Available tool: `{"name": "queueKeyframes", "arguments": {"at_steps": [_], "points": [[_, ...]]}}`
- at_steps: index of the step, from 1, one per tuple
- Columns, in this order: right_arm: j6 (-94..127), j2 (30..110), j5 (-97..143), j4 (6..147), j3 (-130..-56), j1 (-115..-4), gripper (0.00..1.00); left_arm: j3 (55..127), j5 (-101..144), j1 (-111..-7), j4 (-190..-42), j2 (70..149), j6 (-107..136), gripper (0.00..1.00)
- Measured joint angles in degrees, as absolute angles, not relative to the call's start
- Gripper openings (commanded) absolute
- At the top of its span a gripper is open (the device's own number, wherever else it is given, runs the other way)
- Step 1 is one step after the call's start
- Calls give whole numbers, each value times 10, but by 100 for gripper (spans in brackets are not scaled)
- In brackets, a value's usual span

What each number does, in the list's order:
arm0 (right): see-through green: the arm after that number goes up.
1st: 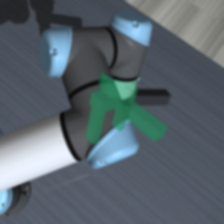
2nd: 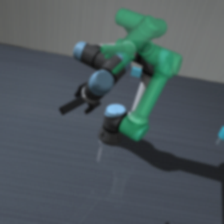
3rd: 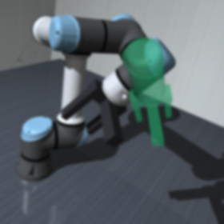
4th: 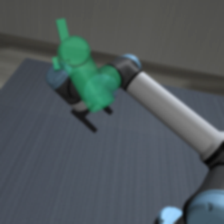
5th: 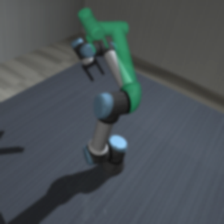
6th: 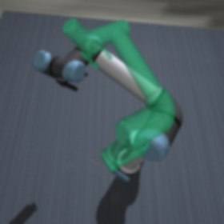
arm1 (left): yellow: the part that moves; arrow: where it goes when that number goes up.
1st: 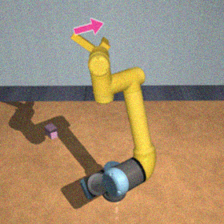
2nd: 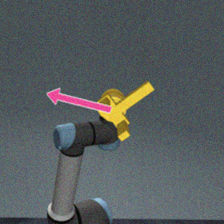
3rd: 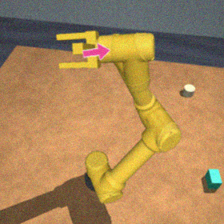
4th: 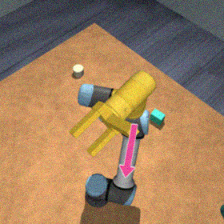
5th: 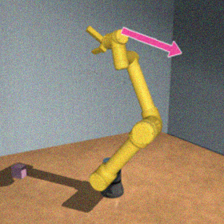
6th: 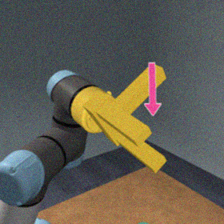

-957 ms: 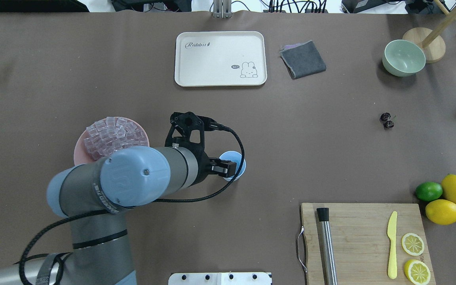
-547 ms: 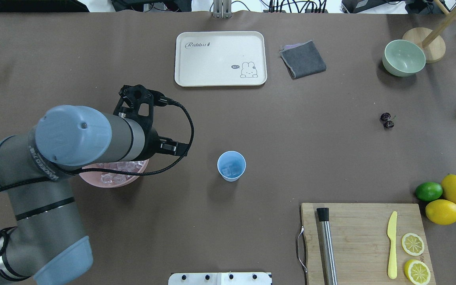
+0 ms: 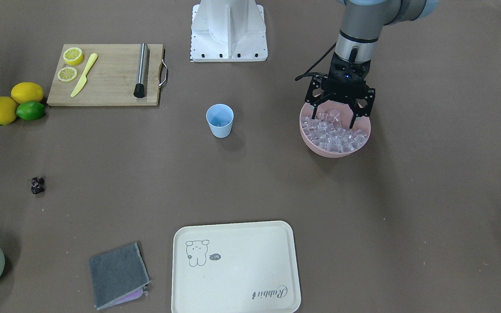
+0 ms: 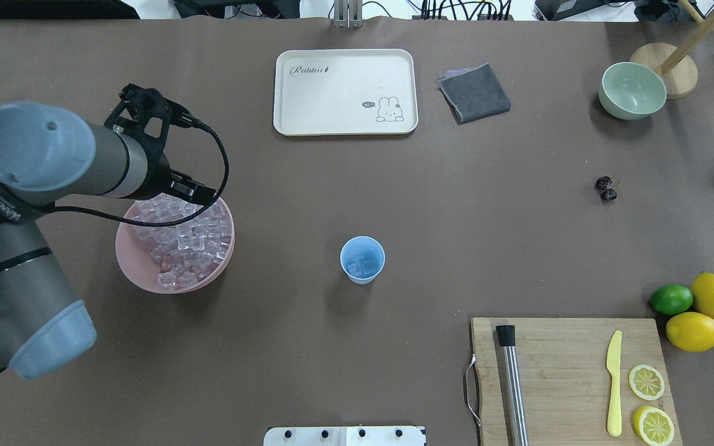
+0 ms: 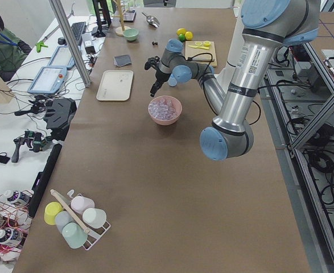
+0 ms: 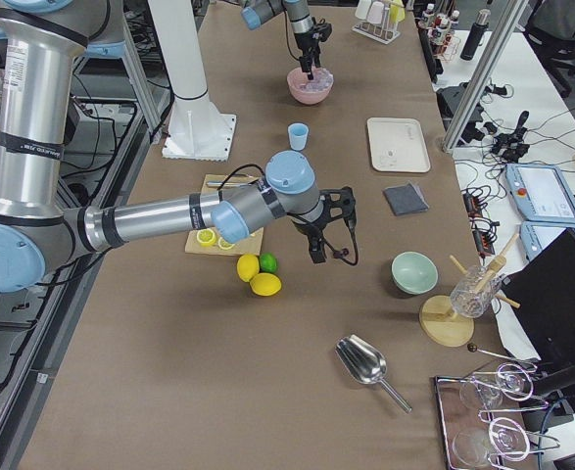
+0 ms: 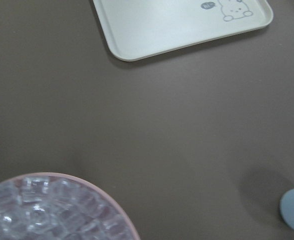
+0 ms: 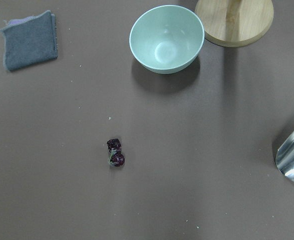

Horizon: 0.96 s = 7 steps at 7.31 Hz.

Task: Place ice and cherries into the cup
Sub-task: 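Move the left gripper back over the pink bowl of ice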

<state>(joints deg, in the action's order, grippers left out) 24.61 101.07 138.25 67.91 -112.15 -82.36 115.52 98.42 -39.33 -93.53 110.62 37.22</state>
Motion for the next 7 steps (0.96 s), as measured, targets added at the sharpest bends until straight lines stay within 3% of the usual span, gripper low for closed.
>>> {"name": "queueKeyframes", "arguments": {"at_steps": [7], "points": [[247,1011,1383,679,-1119,-824,100,1057,997,-425,-1010,1111,87,92]]}}
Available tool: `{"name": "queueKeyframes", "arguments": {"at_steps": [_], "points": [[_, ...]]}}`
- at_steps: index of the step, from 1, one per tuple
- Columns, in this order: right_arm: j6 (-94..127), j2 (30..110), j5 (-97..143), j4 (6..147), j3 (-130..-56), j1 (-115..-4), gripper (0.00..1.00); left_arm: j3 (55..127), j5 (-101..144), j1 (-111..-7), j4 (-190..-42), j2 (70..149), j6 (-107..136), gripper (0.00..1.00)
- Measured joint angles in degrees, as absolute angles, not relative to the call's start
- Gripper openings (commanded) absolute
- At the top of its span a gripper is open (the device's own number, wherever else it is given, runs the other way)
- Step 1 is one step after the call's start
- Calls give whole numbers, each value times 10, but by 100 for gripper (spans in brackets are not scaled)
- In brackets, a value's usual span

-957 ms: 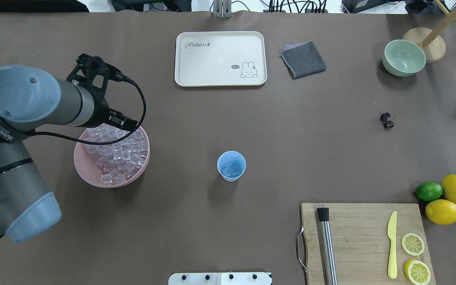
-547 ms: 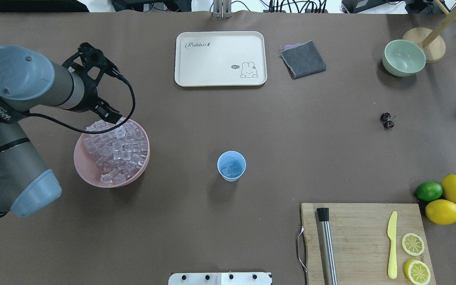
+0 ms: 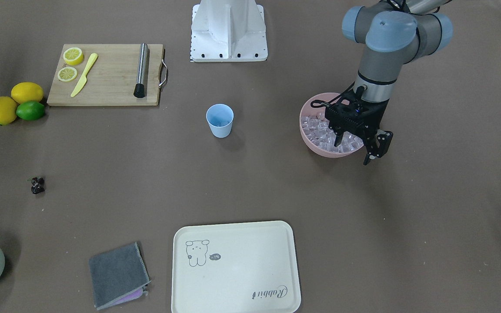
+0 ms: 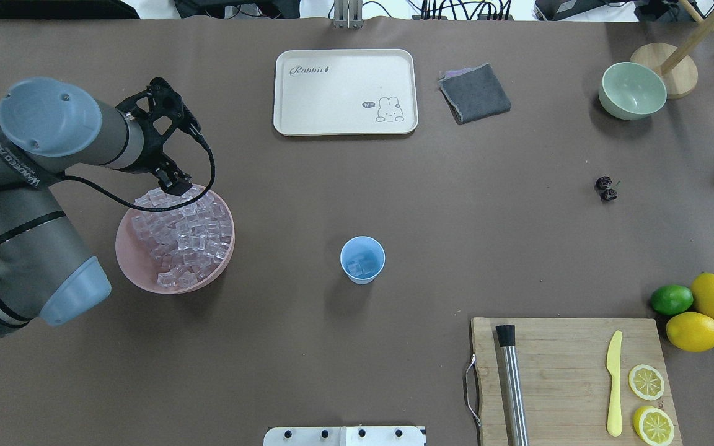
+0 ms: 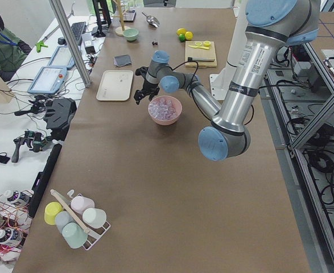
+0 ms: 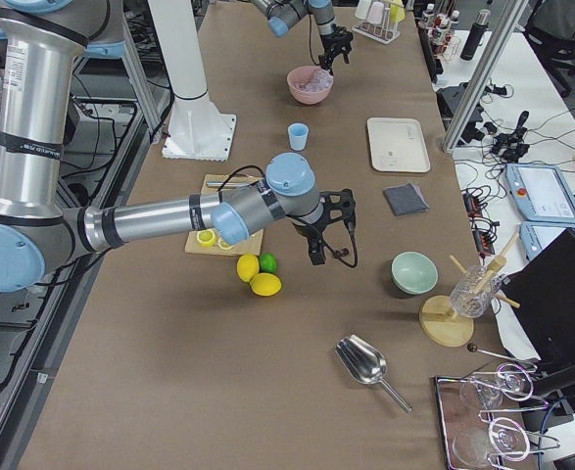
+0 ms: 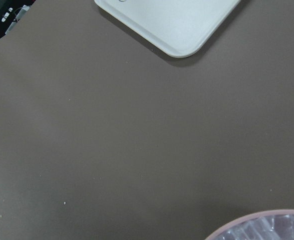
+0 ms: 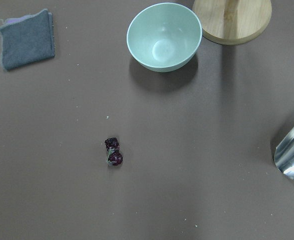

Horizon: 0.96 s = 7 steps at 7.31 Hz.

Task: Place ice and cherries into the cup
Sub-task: 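Move the left gripper back over the pink bowl of ice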

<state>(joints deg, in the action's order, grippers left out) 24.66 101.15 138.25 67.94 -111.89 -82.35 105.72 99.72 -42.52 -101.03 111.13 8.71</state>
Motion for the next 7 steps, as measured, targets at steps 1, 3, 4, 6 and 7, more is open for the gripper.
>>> {"name": "queueKeyframes", "arguments": {"at_steps": [1,3,4,6,7], "points": [[247,1012,1383,679,-1119,-824,100,1063,998,-424,-1013,1101,85,92],[248,1011,1383,679,-1118,-824,100,1090,1010,-422,-1015,1073,100,96],[249,1011,1383,679,-1118,-823,100,1105,1020,-421,-1015,1060,141,96],[249,1011,1383,679,-1118,-822,100,1144,1030,-392,-1015,1037,297,96],[249,1011,1383,679,-1118,-821,100,1154,1029,-366,-1014,1032,378,96]]}}
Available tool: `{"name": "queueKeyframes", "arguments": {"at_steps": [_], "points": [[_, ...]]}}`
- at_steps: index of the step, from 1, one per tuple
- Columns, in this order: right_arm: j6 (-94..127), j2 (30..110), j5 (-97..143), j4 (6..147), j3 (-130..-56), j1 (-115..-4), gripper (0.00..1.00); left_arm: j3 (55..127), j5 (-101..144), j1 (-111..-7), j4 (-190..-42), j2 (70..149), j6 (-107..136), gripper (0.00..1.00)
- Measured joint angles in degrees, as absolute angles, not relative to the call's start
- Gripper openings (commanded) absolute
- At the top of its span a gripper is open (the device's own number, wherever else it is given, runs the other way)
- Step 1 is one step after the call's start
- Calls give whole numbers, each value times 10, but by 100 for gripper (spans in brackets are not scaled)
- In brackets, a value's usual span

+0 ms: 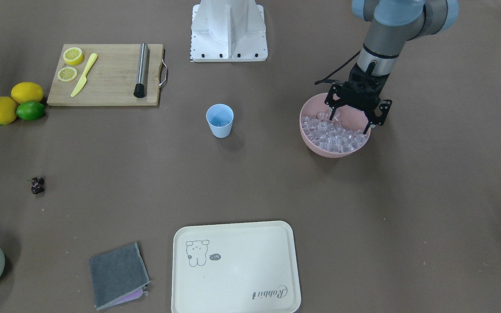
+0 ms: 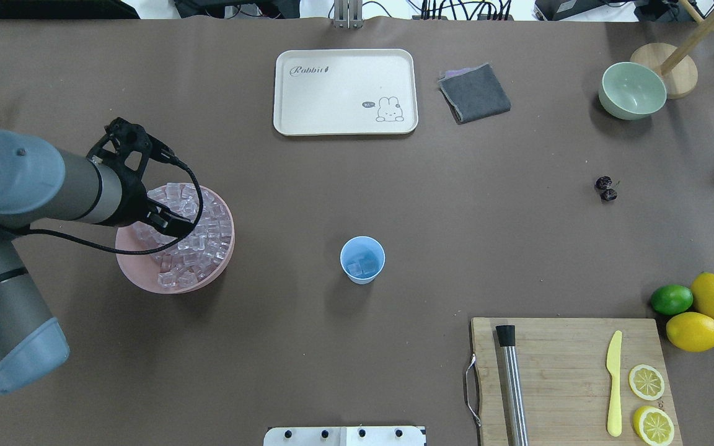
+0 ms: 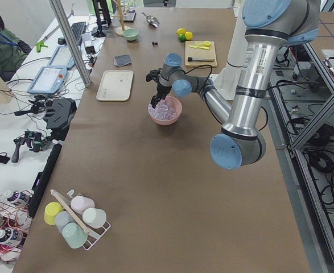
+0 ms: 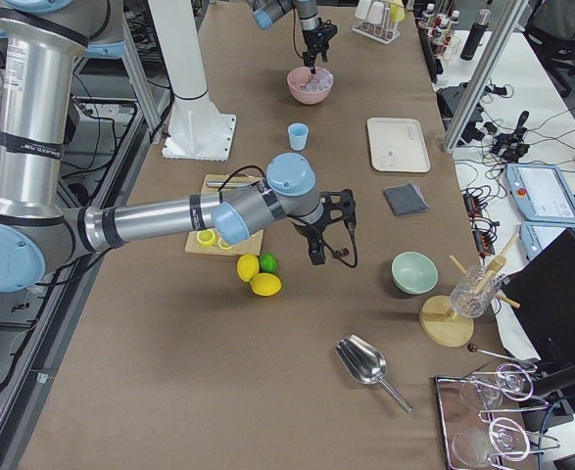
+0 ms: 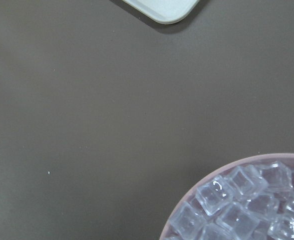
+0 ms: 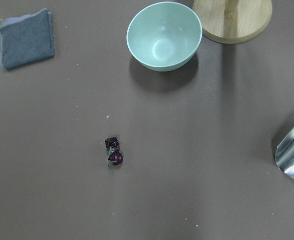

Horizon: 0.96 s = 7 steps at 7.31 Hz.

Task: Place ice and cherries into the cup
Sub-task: 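Move the left gripper back over the pink bowl of ice, then lower the left gripper into the ice and grasp a third cube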

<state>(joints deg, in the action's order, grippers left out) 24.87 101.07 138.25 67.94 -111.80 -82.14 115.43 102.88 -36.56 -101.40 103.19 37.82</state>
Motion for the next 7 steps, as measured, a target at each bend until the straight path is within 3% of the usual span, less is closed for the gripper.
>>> {"name": "queueKeyframes", "arguments": {"at_steps": [7], "points": [[248,1011,1383,679,-1118,-820,100,1149,1029,-292,-1014,993,543,96]]}}
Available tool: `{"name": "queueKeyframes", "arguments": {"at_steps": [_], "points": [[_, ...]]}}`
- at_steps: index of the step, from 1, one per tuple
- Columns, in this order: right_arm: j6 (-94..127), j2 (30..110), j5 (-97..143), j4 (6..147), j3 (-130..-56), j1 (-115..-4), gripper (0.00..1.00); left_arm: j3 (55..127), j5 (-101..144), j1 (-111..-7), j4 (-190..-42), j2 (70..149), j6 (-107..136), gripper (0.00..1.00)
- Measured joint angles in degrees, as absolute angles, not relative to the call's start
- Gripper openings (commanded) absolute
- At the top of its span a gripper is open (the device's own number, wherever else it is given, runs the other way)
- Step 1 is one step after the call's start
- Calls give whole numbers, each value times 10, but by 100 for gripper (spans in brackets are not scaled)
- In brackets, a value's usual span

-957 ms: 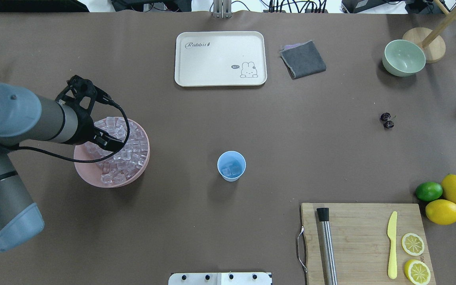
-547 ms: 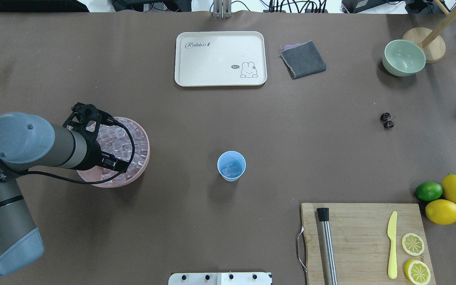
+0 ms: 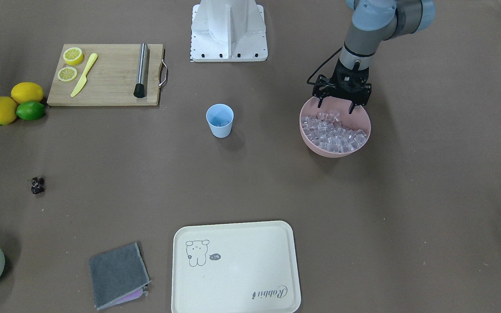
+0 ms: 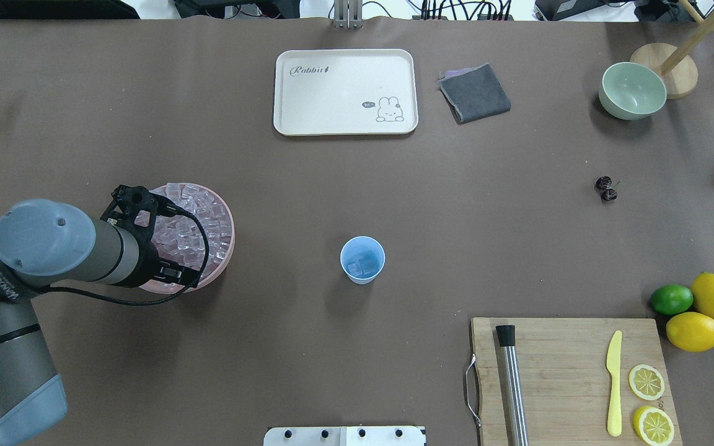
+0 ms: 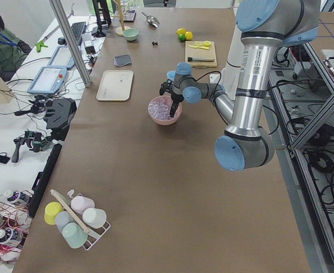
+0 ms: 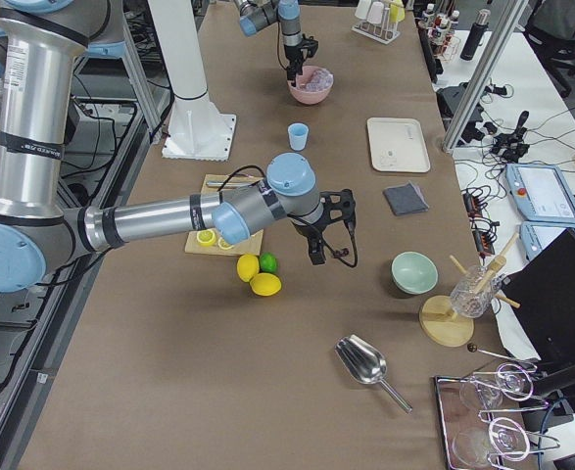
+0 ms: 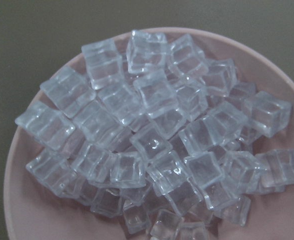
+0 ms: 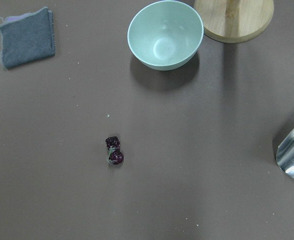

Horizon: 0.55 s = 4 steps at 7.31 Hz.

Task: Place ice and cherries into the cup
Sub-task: 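Lower the left gripper into the ice and grasp a third cube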

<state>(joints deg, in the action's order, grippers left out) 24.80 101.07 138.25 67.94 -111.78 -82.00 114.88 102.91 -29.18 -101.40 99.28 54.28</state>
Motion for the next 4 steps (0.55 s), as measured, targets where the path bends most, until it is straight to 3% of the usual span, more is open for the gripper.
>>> {"name": "queueKeyframes", "arguments": {"at_steps": [4], "points": [[247,1012,1383,679,-1115,-820,100,1137,1028,-285,-1014,996,548,92]]}}
